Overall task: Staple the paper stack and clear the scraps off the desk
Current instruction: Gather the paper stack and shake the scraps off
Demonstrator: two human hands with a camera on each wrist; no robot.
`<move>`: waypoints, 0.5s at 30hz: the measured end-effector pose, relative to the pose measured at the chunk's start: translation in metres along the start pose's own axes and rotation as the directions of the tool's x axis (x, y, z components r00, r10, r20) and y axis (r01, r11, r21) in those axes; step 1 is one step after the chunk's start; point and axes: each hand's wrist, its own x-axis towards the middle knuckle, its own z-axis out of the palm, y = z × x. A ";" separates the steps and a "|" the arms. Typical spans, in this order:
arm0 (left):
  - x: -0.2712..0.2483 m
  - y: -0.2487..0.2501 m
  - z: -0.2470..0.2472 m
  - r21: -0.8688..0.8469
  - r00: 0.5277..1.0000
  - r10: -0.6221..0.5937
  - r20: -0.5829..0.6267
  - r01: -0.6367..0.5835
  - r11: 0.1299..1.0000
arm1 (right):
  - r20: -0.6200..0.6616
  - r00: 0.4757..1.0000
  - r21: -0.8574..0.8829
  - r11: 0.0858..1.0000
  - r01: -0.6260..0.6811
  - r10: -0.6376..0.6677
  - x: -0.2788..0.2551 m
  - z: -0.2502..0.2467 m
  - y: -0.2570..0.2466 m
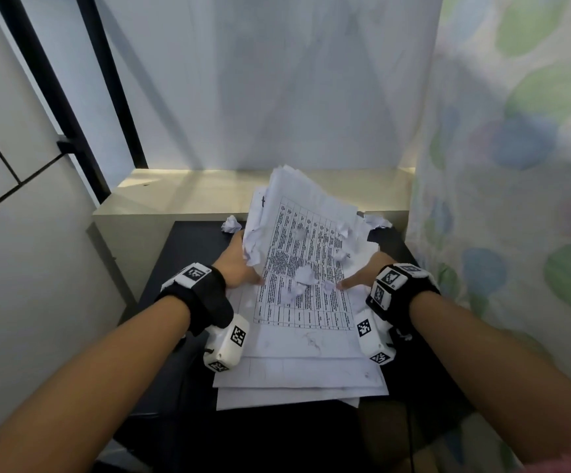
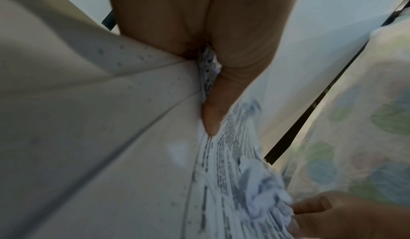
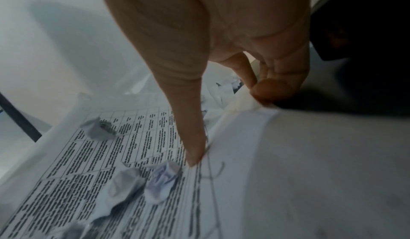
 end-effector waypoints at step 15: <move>0.010 0.004 0.003 -0.223 0.996 -0.057 0.073 0.072 0.972 | 0.048 0.999 0.173 0.985 0.003 -0.012 -0.026 -0.012 -0.007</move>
